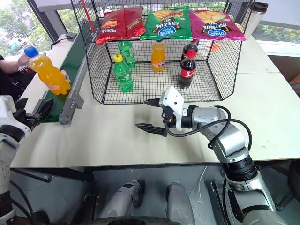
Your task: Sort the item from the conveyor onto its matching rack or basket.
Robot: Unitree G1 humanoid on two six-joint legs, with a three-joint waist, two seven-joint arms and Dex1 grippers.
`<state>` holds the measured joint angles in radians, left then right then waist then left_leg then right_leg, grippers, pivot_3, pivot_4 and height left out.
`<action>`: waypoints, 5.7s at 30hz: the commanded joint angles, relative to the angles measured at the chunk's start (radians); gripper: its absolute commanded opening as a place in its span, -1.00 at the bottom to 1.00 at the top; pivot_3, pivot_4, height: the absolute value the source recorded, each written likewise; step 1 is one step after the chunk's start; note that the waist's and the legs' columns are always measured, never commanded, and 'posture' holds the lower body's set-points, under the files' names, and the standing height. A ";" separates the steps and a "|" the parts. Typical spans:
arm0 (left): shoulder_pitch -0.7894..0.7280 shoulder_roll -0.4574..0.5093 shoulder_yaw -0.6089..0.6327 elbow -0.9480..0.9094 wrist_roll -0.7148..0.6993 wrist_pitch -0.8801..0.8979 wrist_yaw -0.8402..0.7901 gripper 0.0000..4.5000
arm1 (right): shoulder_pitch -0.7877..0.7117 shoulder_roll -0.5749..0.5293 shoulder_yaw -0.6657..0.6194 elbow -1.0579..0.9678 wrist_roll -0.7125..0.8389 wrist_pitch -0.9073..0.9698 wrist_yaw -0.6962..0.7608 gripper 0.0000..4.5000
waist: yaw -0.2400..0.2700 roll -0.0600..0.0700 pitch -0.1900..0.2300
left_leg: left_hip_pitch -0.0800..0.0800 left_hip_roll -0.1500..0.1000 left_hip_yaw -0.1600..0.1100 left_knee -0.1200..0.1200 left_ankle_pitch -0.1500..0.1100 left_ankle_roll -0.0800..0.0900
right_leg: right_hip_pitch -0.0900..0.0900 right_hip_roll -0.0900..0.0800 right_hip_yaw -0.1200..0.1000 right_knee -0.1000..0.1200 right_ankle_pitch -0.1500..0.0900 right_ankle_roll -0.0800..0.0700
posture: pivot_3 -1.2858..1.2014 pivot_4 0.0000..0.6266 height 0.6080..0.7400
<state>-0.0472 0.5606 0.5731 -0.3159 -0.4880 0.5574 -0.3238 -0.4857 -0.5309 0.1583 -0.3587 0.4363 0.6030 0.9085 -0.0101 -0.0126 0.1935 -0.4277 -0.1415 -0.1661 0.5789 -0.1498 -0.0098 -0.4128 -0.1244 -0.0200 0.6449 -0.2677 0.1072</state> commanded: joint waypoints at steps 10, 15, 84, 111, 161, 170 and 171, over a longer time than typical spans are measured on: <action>-0.025 -0.025 -0.063 0.021 0.038 -0.045 0.003 1.00 | -0.037 -0.005 -0.008 -0.037 0.013 0.024 -0.016 0.96 | 0.000 0.000 0.000 | 0.000 0.000 0.000 0.000 0.000 0.000 | 0.000 0.000 0.000 0.000 0.000 0.000 | 0.03 -0.52 0.98; -0.032 -0.053 -0.040 0.005 -0.044 -0.042 -0.037 0.33 | -0.035 -0.009 -0.011 -0.039 0.010 0.025 -0.020 1.00 | 0.003 0.000 0.000 | 0.000 0.000 0.000 0.000 0.000 0.000 | 0.000 0.000 0.000 0.000 0.000 -0.001 | 0.03 -0.52 0.98; -0.401 -0.137 -0.795 0.172 0.166 -0.172 -0.593 0.32 | -0.132 0.053 -0.023 0.034 0.010 0.053 -0.099 0.04 | 0.015 -0.002 0.001 | -0.007 0.000 0.002 0.002 0.002 0.003 | -0.008 0.003 0.001 0.003 0.005 0.002 | 0.03 -0.52 0.98; -0.321 -0.065 -0.686 0.126 0.184 -0.154 -0.540 0.99 | -0.160 0.069 -0.033 0.080 -0.036 0.033 -0.173 0.04 | 0.001 -0.002 0.001 | -0.007 0.000 0.002 0.003 0.002 0.003 | -0.008 0.003 0.001 0.003 0.006 0.002 | 0.03 -0.52 0.98; -0.252 -0.132 -0.497 -0.042 0.125 -0.061 -0.187 1.00 | -0.502 0.323 -0.103 0.899 -0.368 -0.422 -0.539 0.96 | -0.010 -0.001 0.000 | -0.007 0.001 0.005 0.004 0.006 -0.002 | -0.012 0.007 0.007 0.009 0.011 0.001 | 0.03 -0.52 0.98; -0.243 -0.152 -0.496 -0.037 0.129 -0.078 -0.165 1.00 | -0.370 0.222 -0.099 0.578 -0.343 -0.228 -0.430 0.96 | -0.003 -0.001 0.000 | -0.007 0.001 0.005 0.004 0.005 -0.002 | -0.012 0.007 0.008 0.009 0.011 0.001 | 0.03 -0.52 0.98; -0.238 -0.157 -0.493 -0.038 0.132 -0.079 -0.155 1.00 | -0.326 0.197 -0.086 0.503 -0.330 -0.196 -0.389 0.96 | -0.002 -0.001 0.000 | -0.007 0.001 0.005 0.004 0.005 -0.002 | -0.012 0.007 0.008 0.009 0.011 0.001 | 0.03 -0.52 0.98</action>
<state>-0.2867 0.4076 0.0631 -0.3230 -0.3570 0.4945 -0.4946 -0.8338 -0.3096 0.0643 0.2723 0.0777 0.3703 0.4673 -0.0124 -0.0139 0.1936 -0.4345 -0.1403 -0.1606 0.5828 -0.1444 -0.0114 -0.4247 -0.1180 -0.0123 0.6537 -0.2572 0.1087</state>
